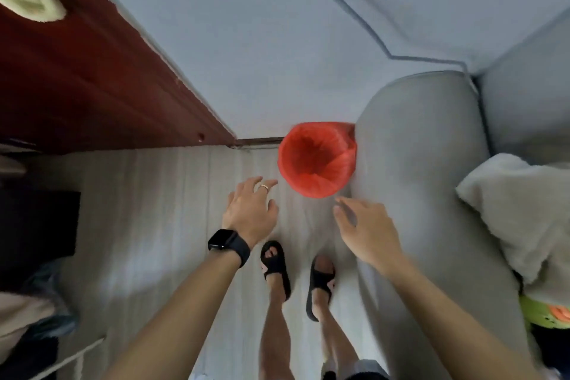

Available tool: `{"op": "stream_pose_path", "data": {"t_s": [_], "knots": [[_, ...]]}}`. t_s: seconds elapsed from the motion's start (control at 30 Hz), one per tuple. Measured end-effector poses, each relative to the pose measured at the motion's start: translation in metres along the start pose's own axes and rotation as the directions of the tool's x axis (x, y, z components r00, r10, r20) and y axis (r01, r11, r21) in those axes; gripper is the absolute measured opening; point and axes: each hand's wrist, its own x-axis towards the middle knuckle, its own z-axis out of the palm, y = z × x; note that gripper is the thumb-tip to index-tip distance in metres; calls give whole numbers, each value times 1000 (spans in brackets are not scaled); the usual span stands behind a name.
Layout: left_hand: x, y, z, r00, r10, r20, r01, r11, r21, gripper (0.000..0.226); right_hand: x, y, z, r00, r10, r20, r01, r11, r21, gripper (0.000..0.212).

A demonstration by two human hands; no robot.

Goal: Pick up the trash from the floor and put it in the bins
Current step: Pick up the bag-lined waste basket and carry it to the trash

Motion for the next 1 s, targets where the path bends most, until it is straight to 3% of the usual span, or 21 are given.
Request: {"op": "stream_pose_path", "data": {"t_s": [0.07, 0.13, 0.27, 0.4, 0.53, 0.67, 0.77, 0.93, 1.0], "knots": [[40, -9, 13, 999, 43, -5, -43, 992, 121, 52, 27, 9, 22, 990, 119, 80, -132, 974, 186, 39], [86, -19, 31, 995, 88, -38, -78, 972, 220, 56, 62, 22, 57, 930, 282, 236, -349, 879, 326, 40], [168, -41, 58, 956, 259, -138, -191, 905, 380, 66, 140, 47, 131, 788, 485, 380, -612, 684, 397, 58], [247, -58, 89, 891, 422, -168, -292, 815, 501, 75, 222, 73, 199, 704, 626, 336, -693, 499, 521, 62], [300, -75, 111, 821, 554, -140, -362, 693, 623, 80, 271, 90, 266, 455, 783, 426, -761, 93, 642, 73], [331, -84, 122, 827, 541, -152, -317, 673, 668, 84, 296, 85, 300, 436, 762, 479, -611, -140, 779, 47], [340, -92, 125, 815, 561, -144, -316, 639, 701, 86, 306, 79, 312, 428, 778, 459, -569, -162, 806, 43], [339, -96, 122, 814, 567, -121, -341, 637, 691, 85, 306, 115, 352, 430, 836, 340, -622, 1, 783, 58], [336, -94, 118, 828, 552, -99, -343, 638, 690, 85, 286, 89, 313, 456, 834, 311, -664, 85, 743, 58]]}}
